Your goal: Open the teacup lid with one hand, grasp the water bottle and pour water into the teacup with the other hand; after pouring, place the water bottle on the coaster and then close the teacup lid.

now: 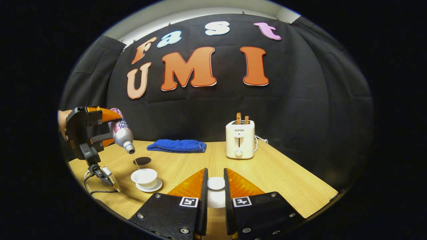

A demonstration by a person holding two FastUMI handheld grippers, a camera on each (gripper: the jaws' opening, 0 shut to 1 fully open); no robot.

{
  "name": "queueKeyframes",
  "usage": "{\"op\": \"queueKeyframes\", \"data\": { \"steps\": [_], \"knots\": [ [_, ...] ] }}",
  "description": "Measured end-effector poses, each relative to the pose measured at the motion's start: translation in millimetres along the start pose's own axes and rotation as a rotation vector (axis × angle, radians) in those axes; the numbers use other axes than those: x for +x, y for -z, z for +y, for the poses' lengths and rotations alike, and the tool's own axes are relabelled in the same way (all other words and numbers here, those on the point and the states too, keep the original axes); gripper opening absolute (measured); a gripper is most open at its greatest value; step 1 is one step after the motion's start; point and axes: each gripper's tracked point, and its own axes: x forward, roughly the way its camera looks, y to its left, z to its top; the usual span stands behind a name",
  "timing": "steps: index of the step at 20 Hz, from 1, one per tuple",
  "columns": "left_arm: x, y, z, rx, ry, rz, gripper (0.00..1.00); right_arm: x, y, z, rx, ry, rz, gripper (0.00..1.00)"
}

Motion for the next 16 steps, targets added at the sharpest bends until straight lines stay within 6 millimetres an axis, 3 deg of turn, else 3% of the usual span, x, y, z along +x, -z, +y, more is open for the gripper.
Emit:
{"op": "queueKeyframes", "data": {
  "steps": [3,5,8,16],
  "knots": [
    [1.0,-7.3,-7.4,0.013,0.009,-0.015,0.82,-0.2,0.2,2.4,-0.006,-0.003,0.0,0.23],
    [1.8,-10.9,-12.7,0.016,0.016,-0.022,0.87,-1.0,-0.5,5.9,-0.002,-0.012,0.0,0.23],
    [2.8,-16.4,-16.6,0.023,0.007,-0.033,0.81,-1.0,-0.9,9.3,0.001,-0.019,0.002,0.23],
    [0.2,-16.4,-20.2,-0.062,-0.049,-0.044,0.85,-0.1,-2.6,23.1,-0.005,-0.031,0.012,0.23]
  ]
}}
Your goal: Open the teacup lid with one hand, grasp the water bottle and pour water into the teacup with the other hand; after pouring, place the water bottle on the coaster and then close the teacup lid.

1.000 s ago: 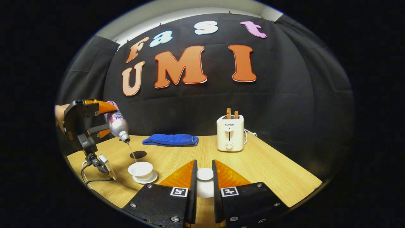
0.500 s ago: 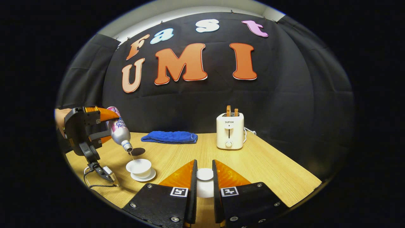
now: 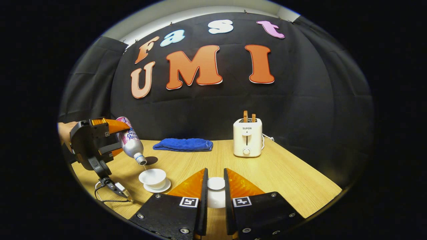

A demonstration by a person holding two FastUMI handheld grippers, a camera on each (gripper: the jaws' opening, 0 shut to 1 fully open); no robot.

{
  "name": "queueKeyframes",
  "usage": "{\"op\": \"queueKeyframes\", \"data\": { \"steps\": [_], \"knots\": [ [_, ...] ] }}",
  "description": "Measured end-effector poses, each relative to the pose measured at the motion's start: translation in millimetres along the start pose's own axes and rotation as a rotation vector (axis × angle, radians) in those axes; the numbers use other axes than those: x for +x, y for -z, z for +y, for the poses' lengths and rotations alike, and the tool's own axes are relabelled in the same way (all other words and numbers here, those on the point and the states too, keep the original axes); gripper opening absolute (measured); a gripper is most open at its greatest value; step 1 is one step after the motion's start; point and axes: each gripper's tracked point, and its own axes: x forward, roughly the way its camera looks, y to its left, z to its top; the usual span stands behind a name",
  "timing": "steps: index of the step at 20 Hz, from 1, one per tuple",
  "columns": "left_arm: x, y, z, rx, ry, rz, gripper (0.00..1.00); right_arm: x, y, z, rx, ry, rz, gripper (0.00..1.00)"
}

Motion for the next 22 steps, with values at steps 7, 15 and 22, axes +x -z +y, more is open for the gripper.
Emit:
{"op": "queueKeyframes", "data": {
  "steps": [7,15,22],
  "knots": [
    [-5.1,24.5,20.9,-0.203,-0.076,0.019,0.84,-0.7,-10.8,15.5,-0.005,-0.012,-0.011,0.23],
    [-5.0,66.1,10.9,-0.733,-0.106,0.102,0.79,1.7,-16.9,42.2,-0.026,-0.033,-0.007,0.23],
    [-7.7,102.7,24.8,-1.176,-0.232,0.134,0.79,5.0,-27.5,74.6,-0.065,-0.072,-0.021,0.23]
  ]
}}
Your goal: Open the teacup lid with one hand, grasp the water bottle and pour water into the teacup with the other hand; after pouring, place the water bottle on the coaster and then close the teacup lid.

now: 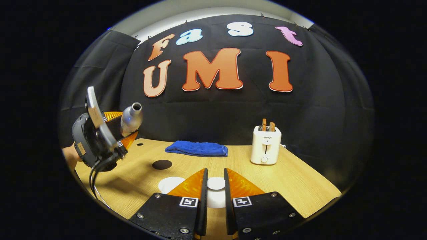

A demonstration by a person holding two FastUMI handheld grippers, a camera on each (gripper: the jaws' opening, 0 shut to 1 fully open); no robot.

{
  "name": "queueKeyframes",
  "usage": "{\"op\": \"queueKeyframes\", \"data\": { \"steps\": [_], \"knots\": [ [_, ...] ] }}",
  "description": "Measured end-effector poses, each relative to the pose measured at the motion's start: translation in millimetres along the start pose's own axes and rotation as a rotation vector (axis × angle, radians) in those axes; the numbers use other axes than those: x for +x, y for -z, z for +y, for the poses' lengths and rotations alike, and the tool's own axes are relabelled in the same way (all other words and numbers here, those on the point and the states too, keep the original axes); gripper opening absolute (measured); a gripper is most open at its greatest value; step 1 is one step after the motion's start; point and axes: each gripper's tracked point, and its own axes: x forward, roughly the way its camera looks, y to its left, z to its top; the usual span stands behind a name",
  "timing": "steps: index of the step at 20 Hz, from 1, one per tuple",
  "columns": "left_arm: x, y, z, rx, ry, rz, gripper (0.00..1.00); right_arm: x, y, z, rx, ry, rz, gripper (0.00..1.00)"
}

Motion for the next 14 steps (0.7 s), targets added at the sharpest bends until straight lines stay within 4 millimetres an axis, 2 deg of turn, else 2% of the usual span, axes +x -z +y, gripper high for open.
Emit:
{"op": "queueKeyframes", "data": {
  "steps": [1,5,6,7,8,9,10,11,12,13,14],
  "knots": [
    [1.9,2.7,7.7,-0.081,-0.019,0.003,0.83,0.9,-1.7,4.2,-0.005,-0.006,-0.003,0.23],
    [7.3,16.5,18.5,-0.355,-0.056,0.035,0.83,7.7,-4.0,21.7,-0.023,-0.034,-0.002,0.23],
    [9.7,24.2,19.9,-0.399,-0.069,0.054,0.78,8.8,-4.1,25.7,-0.029,-0.037,0.0,0.23],
    [12.3,26.6,15.9,-0.449,-0.056,0.068,0.83,9.7,-3.8,29.5,-0.036,-0.045,0.0,0.23],
    [13.9,31.3,14.2,-0.5,-0.052,0.084,0.78,10.3,-3.6,32.7,-0.042,-0.051,0.001,0.23],
    [18.4,36.2,9.2,-0.557,-0.04,0.096,0.83,10.6,-2.0,36.4,-0.045,-0.059,0.003,0.27],
    [21.8,40.7,8.2,-0.617,-0.034,0.109,0.87,12.0,-1.2,39.1,-0.046,-0.064,0.007,0.23],
    [27.1,44.6,9.4,-0.681,-0.017,0.116,0.83,13.6,1.3,40.0,-0.046,-0.069,0.013,0.23],
    [32.2,47.8,8.7,-0.738,-0.009,0.124,0.87,14.7,2.8,41.9,-0.045,-0.074,0.018,0.23],
    [36.6,52.0,3.9,-0.788,0.009,0.126,0.83,16.1,4.0,44.4,-0.044,-0.08,0.023,0.23],
    [40.5,53.7,-0.8,-0.83,0.023,0.13,0.83,19.1,5.6,48.7,-0.041,-0.088,0.03,0.23]
  ]
}}
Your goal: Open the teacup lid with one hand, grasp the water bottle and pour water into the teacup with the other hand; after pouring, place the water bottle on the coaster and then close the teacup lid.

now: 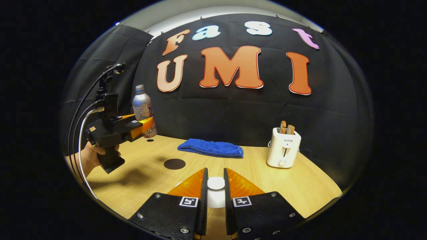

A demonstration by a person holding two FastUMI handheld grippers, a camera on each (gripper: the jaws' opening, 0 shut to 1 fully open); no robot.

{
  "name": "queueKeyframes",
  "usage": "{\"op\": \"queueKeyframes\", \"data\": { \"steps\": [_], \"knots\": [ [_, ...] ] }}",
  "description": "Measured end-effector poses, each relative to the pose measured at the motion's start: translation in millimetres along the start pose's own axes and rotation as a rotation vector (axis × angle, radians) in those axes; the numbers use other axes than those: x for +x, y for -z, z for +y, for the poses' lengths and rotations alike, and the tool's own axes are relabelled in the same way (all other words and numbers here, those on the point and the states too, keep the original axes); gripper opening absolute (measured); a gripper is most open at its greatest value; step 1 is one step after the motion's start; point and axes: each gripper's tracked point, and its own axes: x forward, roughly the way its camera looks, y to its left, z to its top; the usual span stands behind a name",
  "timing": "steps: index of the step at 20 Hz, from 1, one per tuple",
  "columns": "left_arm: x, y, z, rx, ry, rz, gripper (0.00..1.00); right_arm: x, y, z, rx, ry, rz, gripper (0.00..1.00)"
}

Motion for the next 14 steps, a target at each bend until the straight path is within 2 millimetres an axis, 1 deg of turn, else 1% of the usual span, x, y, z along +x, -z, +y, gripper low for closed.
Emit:
{"op": "queueKeyframes", "data": {
  "steps": [1,2,4,6,7,10,14],
  "knots": [
    [4.7,4.3,-2.6,-0.03,0.02,0.012,0.83,8.0,-1.3,5.3,0.004,-0.008,0.005,0.23],
    [5.5,7.6,-2.9,-0.054,0.03,0.019,0.83,12.4,-1.2,8.4,0.006,-0.015,0.01,0.23],
    [7.0,17.6,-6.1,-0.099,0.055,0.047,0.83,19.3,0.7,10.5,0.005,-0.021,0.017,0.23],
    [17.7,33.4,-14.3,-0.155,0.081,0.081,0.83,21.5,2.1,10.5,0.007,-0.021,0.022,0.23],
    [27.1,41.0,-15.8,-0.184,0.086,0.097,0.83,23.3,4.1,9.9,0.008,-0.02,0.027,0.23],
    [36.3,60.5,-20.3,-0.263,0.108,0.146,0.83,27.1,8.3,8.3,0.005,-0.016,0.038,0.23],
    [37.9,85.9,-26.3,-0.272,0.122,0.207,0.83,31.7,11.1,8.9,0.005,-0.021,0.046,0.23]
  ]
}}
